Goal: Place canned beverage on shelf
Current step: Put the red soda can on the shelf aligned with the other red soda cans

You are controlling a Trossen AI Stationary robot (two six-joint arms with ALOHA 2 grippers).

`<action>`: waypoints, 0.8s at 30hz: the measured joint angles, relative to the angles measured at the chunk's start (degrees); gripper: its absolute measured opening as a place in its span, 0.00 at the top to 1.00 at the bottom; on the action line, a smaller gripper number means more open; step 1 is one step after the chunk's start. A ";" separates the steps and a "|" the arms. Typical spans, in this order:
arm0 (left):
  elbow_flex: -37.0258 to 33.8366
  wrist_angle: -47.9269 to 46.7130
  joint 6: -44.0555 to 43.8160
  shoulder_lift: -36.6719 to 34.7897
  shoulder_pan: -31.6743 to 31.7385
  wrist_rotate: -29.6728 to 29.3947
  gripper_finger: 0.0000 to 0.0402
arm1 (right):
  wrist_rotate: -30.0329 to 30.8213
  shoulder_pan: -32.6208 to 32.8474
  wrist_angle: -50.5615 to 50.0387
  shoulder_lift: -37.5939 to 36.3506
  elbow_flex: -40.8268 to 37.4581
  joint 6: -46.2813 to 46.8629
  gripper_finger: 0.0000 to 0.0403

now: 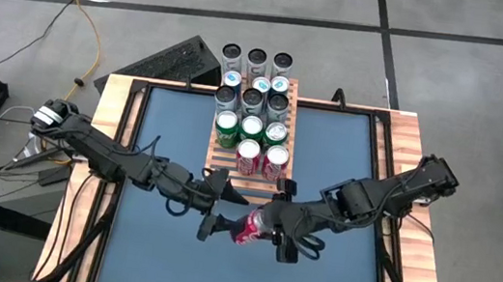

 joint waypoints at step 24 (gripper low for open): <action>0.00 0.34 1.44 -0.02 1.29 4.56 0.18 | -2.54 -3.52 5.77 0.01 -0.09 -4.45 0.41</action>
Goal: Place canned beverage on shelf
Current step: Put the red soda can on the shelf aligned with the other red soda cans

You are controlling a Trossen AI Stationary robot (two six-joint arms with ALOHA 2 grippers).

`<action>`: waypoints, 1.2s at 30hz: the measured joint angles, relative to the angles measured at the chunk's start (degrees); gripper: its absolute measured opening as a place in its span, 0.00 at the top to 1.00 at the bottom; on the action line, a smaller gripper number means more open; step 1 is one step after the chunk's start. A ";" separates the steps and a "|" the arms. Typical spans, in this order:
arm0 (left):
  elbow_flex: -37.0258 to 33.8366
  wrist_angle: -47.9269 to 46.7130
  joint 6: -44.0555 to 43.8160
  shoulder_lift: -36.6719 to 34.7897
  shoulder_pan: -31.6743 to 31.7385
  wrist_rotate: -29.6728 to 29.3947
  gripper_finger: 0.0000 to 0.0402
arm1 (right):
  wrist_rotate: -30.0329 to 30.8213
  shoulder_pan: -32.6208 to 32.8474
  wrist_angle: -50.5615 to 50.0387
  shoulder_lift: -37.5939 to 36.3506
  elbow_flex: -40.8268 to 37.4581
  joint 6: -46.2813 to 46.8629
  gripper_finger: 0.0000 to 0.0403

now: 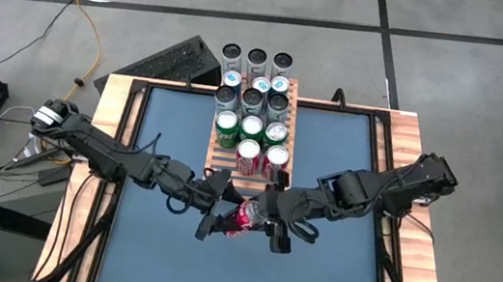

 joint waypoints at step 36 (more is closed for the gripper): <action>6.38 -8.26 -3.11 6.64 1.70 10.33 0.28 | -3.50 1.11 -1.28 3.37 0.06 -0.37 0.29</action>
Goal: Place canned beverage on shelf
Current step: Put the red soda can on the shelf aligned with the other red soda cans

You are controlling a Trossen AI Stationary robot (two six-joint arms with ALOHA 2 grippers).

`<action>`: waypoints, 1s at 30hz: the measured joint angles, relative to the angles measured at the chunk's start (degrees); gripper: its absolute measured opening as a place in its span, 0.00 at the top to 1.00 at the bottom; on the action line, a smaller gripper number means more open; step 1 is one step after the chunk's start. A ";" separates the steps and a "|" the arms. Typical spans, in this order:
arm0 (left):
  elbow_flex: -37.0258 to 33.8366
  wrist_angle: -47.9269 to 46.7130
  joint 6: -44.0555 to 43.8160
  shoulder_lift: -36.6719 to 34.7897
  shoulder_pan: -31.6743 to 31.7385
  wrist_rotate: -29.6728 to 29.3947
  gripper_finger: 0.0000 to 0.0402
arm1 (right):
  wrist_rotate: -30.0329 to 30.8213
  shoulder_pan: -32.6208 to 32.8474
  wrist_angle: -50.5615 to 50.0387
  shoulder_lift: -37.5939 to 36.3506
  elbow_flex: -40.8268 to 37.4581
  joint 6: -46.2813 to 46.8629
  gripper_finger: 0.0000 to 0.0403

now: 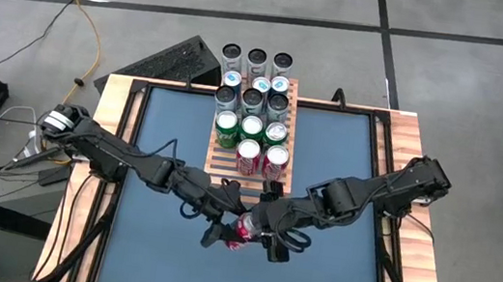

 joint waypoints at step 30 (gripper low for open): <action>-0.02 7.73 15.14 -10.33 -5.29 -17.83 0.27 | 31.73 13.84 -13.23 -24.71 0.16 8.72 0.27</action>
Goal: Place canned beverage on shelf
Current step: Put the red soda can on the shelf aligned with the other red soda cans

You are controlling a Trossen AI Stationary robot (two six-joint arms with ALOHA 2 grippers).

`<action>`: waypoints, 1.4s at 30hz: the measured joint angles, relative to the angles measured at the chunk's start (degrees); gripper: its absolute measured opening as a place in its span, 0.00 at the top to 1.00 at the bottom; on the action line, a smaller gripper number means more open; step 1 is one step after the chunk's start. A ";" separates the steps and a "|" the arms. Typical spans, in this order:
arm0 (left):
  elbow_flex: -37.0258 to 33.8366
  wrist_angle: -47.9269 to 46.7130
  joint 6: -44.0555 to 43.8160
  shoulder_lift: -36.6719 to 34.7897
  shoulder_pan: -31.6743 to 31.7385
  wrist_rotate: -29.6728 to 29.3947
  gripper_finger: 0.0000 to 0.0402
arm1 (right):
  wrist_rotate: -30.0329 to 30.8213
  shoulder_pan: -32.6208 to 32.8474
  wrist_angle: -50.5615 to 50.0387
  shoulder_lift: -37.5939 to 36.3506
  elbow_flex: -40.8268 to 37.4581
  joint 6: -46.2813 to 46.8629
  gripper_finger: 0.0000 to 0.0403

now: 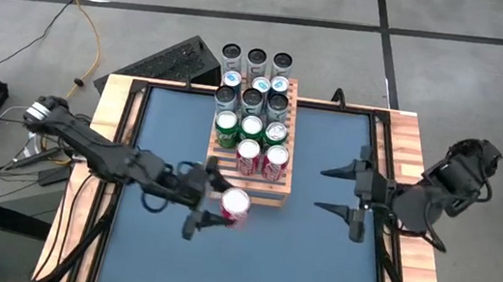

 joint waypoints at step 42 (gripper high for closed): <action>-25.33 -7.27 6.38 -28.08 27.34 27.91 0.27 | 5.67 -0.78 -3.82 0.63 -0.13 4.61 0.27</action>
